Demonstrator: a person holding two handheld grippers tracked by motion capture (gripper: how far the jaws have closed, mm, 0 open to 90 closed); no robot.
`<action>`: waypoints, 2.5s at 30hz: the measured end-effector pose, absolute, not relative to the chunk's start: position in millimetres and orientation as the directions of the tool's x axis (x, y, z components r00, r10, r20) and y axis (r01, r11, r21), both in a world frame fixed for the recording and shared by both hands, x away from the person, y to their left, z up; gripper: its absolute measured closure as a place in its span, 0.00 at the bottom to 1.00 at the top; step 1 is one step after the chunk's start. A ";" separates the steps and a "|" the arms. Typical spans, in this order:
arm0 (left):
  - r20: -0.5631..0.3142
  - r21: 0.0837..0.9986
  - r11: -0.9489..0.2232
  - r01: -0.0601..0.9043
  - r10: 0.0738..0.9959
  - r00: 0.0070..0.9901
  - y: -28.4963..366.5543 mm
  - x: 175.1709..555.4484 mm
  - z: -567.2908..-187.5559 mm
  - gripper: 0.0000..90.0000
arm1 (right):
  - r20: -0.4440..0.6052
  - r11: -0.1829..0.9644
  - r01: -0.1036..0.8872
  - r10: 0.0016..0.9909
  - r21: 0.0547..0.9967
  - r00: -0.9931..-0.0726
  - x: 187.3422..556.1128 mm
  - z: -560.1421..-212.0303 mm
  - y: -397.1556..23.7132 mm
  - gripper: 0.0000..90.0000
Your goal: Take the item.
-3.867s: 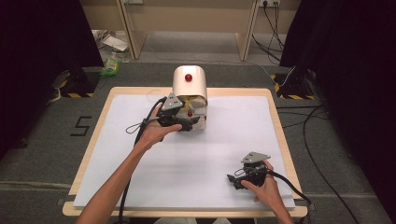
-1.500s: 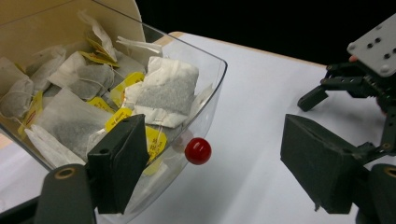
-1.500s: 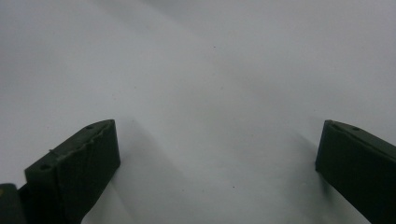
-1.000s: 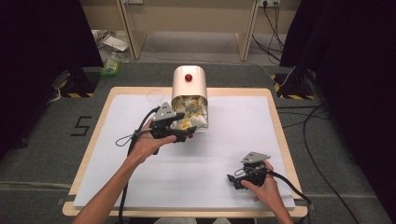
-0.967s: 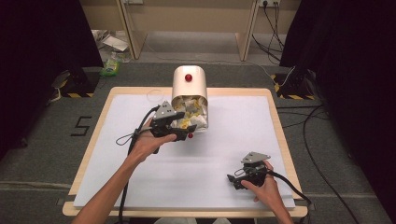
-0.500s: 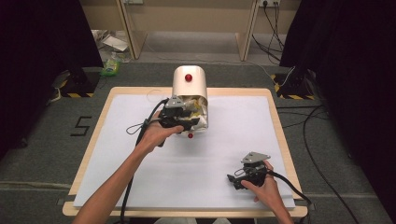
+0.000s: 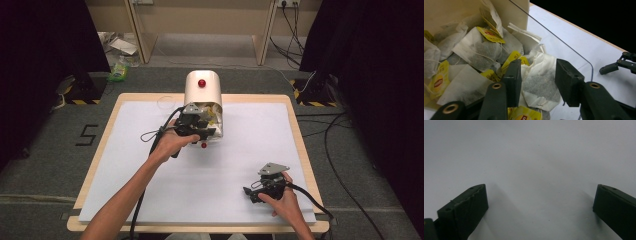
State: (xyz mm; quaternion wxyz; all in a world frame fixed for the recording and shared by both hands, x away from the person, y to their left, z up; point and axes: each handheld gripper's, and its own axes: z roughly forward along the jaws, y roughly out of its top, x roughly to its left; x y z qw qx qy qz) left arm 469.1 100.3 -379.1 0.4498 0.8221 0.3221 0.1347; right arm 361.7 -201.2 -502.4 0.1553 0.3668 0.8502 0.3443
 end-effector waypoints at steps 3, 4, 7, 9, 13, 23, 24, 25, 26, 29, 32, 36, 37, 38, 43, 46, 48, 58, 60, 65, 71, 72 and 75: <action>-0.073 0.820 -0.393 0.416 0.649 0.758 99.8 469.6 -379.9 0.69 | -0.011 0.493 0.517 0.731 0.700 -0.682 361.7 -502.4 -201.2 0.00; -0.072 0.819 -0.396 0.415 0.646 0.760 100.1 470.0 -380.1 0.71 | -0.010 0.493 0.518 0.731 0.699 -0.682 361.7 -502.4 -201.2 0.00; -0.056 0.822 -0.400 0.406 0.652 0.756 101.8 470.7 -380.0 0.80 | -0.011 0.494 0.517 0.731 0.699 -0.683 361.7 -502.4 -201.2 0.00; -0.048 0.824 -0.400 0.402 0.657 0.753 102.7 470.8 -381.0 0.88 | -0.011 0.494 0.517 0.731 0.699 -0.683 361.7 -502.4 -201.2 0.00; -0.031 0.830 -0.401 0.387 0.660 0.751 105.4 470.5 -380.7 0.97 | -0.011 0.494 0.517 0.731 0.700 -0.683 361.7 -502.4 -201.2 0.00; -0.061 0.859 -0.329 0.393 0.697 0.715 119.0 464.5 -367.1 0.99 | -0.012 0.494 0.517 0.730 0.699 -0.683 361.8 -502.4 -201.2 0.00; -0.061 0.859 -0.329 0.393 0.697 0.715 119.0 464.5 -367.1 0.99 | -0.012 0.494 0.517 0.730 0.699 -0.683 361.8 -502.4 -201.2 0.00; -0.053 0.865 -0.323 0.384 0.702 0.710 123.7 463.8 -361.7 0.99 | -0.011 0.494 0.517 0.731 0.699 -0.683 361.8 -502.4 -201.2 0.00; -0.049 0.868 -0.321 0.378 0.703 0.709 125.8 463.4 -358.9 0.99 | -0.011 0.494 0.517 0.731 0.699 -0.683 361.8 -502.4 -201.2 0.00; -0.043 0.878 -0.310 0.364 0.708 0.705 129.6 461.7 -352.5 0.99 | -0.011 0.494 0.517 0.731 0.699 -0.683 361.8 -502.4 -201.2 0.00; -0.041 0.885 -0.302 0.354 0.707 0.706 133.1 459.3 -346.3 0.99 | -0.012 0.494 0.517 0.731 0.699 -0.683 361.7 -502.4 -201.2 0.00; -0.046 0.894 -0.285 0.344 0.708 0.705 137.3 457.7 -339.5 0.99 | -0.011 0.494 0.517 0.731 0.699 -0.682 361.7 -502.4 -201.2 0.00; -0.046 0.896 -0.282 0.342 0.708 0.705 138.7 457.5 -337.4 0.99 | -0.012 0.494 0.517 0.731 0.699 -0.683 361.7 -502.4 -201.2 0.00; -0.050 0.898 -0.276 0.341 0.708 0.705 139.9 457.2 -335.5 0.99 | -0.011 0.494 0.517 0.731 0.699 -0.682 361.7 -502.4 -201.2 0.00; -0.068 0.908 -0.248 0.337 0.707 0.704 146.5 456.2 -328.0 0.99 | -0.012 0.494 0.517 0.731 0.699 -0.683 361.7 -502.4 -201.2 0.00; -0.082 0.910 -0.235 0.341 0.705 0.704 150.4 456.5 -326.0 0.99 | -0.012 0.494 0.517 0.731 0.699 -0.683 361.8 -502.4 -201.2 0.00; -0.097 0.912 -0.221 0.346 0.703 0.704 153.4 456.9 -324.1 0.99 | -0.012 0.494 0.517 0.731 0.699 -0.683 361.8 -502.4 -201.2 0.00; -0.133 0.923 -0.168 0.347 0.705 0.696 172.7 457.7 -304.2 0.99 | -0.011 0.493 0.517 0.731 0.699 -0.682 361.8 -502.4 -201.2 0.00; -0.135 0.925 -0.161 0.344 0.707 0.694 177.6 458.1 -299.5 0.99 | -0.011 0.493 0.518 0.731 0.699 -0.682 361.8 -502.4 -201.2 0.00; -0.146 0.930 -0.136 0.342 0.716 0.683 189.3 460.4 -289.5 0.99 | -0.011 0.493 0.517 0.731 0.699 -0.682 361.8 -502.4 -201.2 0.00; -0.145 0.936 -0.114 0.334 0.739 0.658 202.1 462.9 -281.6 0.99 | -0.012 0.494 0.516 0.730 0.700 -0.683 361.9 -502.4 -201.4 0.00; -0.146 0.936 -0.110 0.334 0.742 0.654 203.7 463.5 -281.6 0.99 | -0.012 0.494 0.516 0.730 0.700 -0.683 361.9 -502.4 -201.4 0.00; -0.146 0.937 -0.099 0.336 0.762 0.631 210.6 467.5 -283.8 0.99 | -0.012 0.494 0.516 0.731 0.700 -0.683 361.8 -502.4 -201.4 0.00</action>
